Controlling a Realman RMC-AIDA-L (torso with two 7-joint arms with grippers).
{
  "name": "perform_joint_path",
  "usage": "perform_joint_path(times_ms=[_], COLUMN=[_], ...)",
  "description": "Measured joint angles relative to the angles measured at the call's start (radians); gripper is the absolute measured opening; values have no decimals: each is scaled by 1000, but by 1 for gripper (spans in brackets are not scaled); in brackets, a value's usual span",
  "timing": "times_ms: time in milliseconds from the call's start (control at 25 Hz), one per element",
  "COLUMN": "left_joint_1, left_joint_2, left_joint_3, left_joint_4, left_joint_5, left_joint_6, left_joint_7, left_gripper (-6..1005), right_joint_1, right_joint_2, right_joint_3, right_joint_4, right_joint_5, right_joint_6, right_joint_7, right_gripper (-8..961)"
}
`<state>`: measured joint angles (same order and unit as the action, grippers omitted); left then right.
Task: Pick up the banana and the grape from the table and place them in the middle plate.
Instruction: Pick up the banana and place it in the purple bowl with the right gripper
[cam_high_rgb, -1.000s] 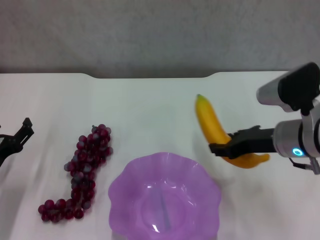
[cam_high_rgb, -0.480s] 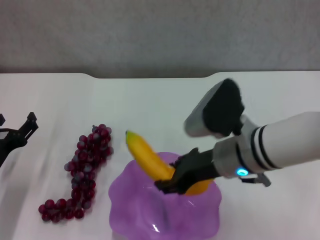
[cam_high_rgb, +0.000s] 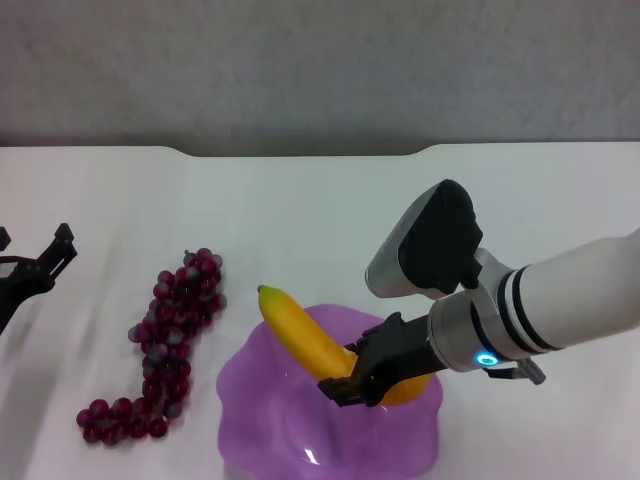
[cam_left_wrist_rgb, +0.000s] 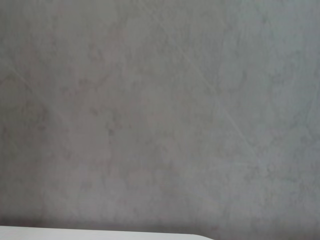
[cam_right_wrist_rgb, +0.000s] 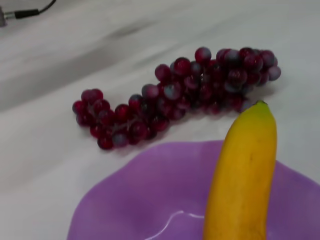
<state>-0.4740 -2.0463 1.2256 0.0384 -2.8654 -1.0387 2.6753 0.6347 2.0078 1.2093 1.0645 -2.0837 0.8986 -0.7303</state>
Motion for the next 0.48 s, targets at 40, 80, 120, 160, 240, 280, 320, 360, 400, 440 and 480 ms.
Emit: perform_joint_path(times_ms=[40,80,120,160,240,280,320,360,400,440,480], left_joint_1=[0,0,0,0,0,0,0,0,0,0,0], left_joint_2=[0,0,0,0,0,0,0,0,0,0,0], left_joint_3=[0,0,0,0,0,0,0,0,0,0,0], left_joint_4=[0,0,0,0,0,0,0,0,0,0,0], left_joint_5=[0,0,0,0,0,0,0,0,0,0,0], left_joint_6=[0,-1,-2,-2,-2,-2,-1,-1,-2,-3,-4], left_joint_7=[0,0,0,0,0,0,0,0,0,0,0], left_gripper=[893,893,893,893,893,894,894,894,894,894,894], right_joint_1=[2,4,5,5,5,3,1,-1,-1,-1,-1], right_joint_2=[0,1,1,1,2,2,2,2,2,2,2], right_joint_3=[-1,-2,-4,-7,-14,-17,-19,-21,-22,-23,-24], right_joint_4=[-9,-15,-18,-20,-23,-23,-23,-23,-22,-22,-22], right_joint_5=[4,10,15,27,52,65,77,86,92,97,98], right_joint_6=[-1,-4,-7,-18,-39,-49,-59,-64,-68,-75,-82], right_joint_7=[-9,-18,-25,-38,-62,-78,-93,-106,-113,-118,-119], right_gripper=[513,513,513,513,513,513,513,513,513,533,552])
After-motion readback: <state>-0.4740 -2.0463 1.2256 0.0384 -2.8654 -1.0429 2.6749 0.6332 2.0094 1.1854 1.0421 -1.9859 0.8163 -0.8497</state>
